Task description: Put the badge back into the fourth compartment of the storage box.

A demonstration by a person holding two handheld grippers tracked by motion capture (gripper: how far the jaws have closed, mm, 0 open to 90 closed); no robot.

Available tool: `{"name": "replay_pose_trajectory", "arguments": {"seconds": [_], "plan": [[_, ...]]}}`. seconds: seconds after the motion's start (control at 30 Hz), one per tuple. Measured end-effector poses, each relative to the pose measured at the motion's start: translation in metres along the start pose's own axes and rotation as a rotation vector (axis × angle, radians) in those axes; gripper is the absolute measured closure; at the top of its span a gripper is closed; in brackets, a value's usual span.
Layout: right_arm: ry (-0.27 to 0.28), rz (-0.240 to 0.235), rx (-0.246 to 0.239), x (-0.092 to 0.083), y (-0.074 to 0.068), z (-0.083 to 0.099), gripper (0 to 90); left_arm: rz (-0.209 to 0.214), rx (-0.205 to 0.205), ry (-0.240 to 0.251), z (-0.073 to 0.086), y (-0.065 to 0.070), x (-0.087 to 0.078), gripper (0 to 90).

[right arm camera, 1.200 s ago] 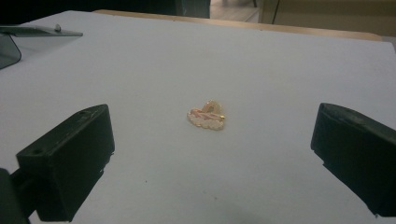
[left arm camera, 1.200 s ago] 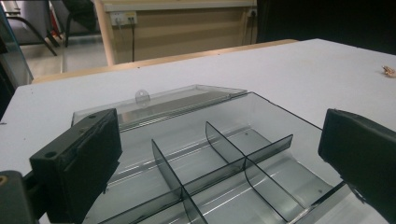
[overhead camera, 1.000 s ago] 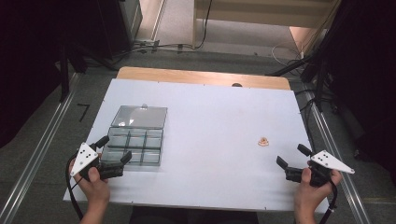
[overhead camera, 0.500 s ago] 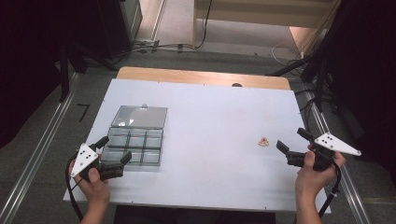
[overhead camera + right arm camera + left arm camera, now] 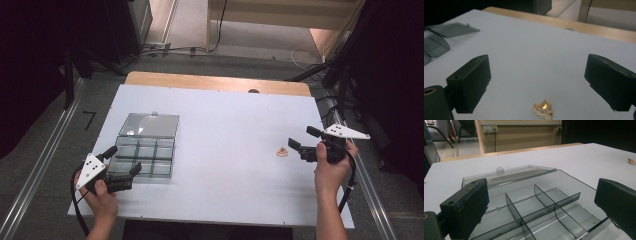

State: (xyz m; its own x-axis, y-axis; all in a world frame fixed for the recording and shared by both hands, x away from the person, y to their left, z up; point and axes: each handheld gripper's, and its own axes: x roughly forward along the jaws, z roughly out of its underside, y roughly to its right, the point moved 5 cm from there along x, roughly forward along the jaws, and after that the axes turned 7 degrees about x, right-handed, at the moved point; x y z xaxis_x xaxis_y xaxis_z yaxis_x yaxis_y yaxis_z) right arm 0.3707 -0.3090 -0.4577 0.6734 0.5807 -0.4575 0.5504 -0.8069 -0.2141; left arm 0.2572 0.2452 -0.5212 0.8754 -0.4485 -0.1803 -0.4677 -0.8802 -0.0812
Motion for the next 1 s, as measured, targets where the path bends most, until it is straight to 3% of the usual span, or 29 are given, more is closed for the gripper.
{"name": "replay_pose_trajectory", "arguments": {"seconds": [0.07,0.13,0.17,0.2,0.37,0.4,0.47,0.63,0.8,1.0], "plan": [[-0.015,0.0,0.01,0.002,0.001,0.002,7.0,0.002,0.001,0.0,0.0,0.0,0.0,0.0],[-0.077,0.003,0.062,0.009,0.008,0.009,7.3,0.004,-0.001,0.001,0.0,0.0,0.0,0.0],[-0.077,0.003,0.062,0.009,0.008,0.009,7.3,0.005,-0.001,0.001,0.0,0.0,0.0,0.0],[-0.1,0.003,0.083,0.011,0.01,0.012,13.2,0.005,-0.001,0.0,0.0,0.0,0.0,0.0],[-0.148,0.034,0.112,0.017,0.013,0.018,22.7,0.007,0.001,0.0,0.0,0.0,0.0,0.0],[-0.167,0.045,0.129,0.02,0.015,0.021,29.4,0.007,0.0,0.002,0.0,-0.001,0.0,0.0],[-0.188,0.045,0.152,0.023,0.017,0.024,34.0,0.006,-0.001,0.002,0.0,-0.001,0.0,0.0],[-0.241,0.075,0.166,0.033,0.021,0.035,42.5,0.005,0.001,0.001,0.0,0.0,0.0,0.0],[-0.288,0.105,0.132,0.041,0.024,0.045,50.3,0.007,-0.001,0.001,0.0,0.0,0.0,0.0],[-0.299,0.082,0.125,0.044,0.029,0.051,55.2,0.008,-0.002,0.002,0.0,0.0,0.0,0.0]]}}
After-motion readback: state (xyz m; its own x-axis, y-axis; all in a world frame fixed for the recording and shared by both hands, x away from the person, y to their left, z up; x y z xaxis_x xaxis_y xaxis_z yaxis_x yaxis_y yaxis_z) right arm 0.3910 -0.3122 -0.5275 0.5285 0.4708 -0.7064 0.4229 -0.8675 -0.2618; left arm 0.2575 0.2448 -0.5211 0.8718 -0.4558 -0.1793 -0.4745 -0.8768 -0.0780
